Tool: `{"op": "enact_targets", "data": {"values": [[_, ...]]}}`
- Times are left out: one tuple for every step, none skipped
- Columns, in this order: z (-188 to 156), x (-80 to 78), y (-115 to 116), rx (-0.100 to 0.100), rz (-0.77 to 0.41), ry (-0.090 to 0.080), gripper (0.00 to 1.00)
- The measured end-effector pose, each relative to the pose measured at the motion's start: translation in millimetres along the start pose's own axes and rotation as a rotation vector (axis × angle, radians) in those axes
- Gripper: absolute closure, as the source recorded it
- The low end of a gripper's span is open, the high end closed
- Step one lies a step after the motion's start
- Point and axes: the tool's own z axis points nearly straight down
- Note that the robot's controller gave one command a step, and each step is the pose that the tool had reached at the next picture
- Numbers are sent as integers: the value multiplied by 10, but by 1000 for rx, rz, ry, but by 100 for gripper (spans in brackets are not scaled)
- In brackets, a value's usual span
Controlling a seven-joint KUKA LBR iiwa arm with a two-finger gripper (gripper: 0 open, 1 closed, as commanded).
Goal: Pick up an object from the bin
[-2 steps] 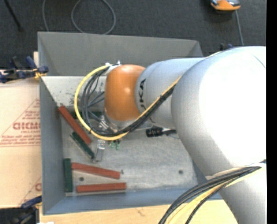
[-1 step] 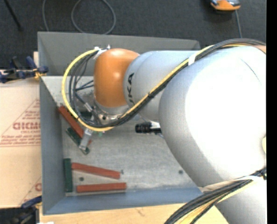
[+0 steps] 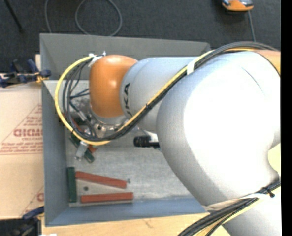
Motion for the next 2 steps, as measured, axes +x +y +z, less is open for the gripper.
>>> {"op": "enact_targets", "data": {"values": [[308, 176, 85, 2, 99, 1, 0], [299, 160, 83, 1, 97, -2, 0]]}}
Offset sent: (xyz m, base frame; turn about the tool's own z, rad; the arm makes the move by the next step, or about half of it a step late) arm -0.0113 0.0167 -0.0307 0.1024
